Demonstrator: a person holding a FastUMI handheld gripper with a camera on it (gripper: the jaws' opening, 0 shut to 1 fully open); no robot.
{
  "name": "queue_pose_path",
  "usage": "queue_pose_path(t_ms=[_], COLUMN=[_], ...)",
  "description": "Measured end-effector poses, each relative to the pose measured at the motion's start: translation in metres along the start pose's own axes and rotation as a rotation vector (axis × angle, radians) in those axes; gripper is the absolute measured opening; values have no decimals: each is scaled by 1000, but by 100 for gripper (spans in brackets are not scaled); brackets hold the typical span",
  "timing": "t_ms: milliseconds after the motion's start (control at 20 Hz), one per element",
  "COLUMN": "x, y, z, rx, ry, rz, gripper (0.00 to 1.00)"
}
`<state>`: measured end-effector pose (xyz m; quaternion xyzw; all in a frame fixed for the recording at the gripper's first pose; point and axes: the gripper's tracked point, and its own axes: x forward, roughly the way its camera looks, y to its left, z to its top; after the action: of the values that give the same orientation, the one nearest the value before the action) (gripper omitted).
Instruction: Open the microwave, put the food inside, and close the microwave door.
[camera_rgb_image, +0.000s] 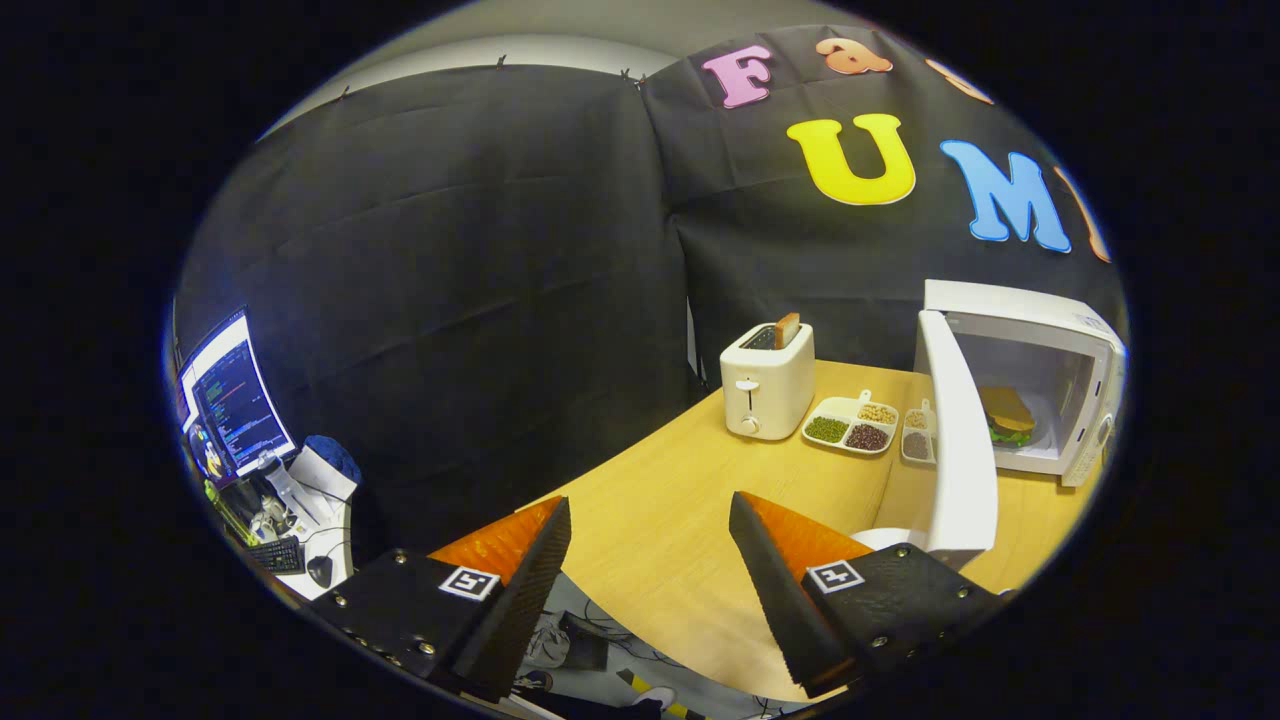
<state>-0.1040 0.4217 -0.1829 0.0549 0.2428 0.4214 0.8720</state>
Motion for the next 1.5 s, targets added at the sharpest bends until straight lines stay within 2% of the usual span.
queue_pose_path(t_ms=[150,200,250,350,400,450,500,550,900,1000,1050,1500], x=[9,12,15,20,21,20,20,22,20,13,13,-26], y=[-5,-10,-13,-21,-26,-31,-38,-39,-65,-71,-73,-116], z=[-20,-25,-30,-38,-40,-41,-39,-41,-40,-38,-39,-42], rx=[-15,-21,-23,-24,-22,-26,-29,-25,-35,-20,-15,-36], ry=[32,37,46,59,61,60,56,55,72,73,75,97], rz=[-32,-54,-65,-106,-127,-153,-183,-181,-233,-231,-227,-279], gripper=[92,82,77,57,36,24,8,2,4,4,1,1])
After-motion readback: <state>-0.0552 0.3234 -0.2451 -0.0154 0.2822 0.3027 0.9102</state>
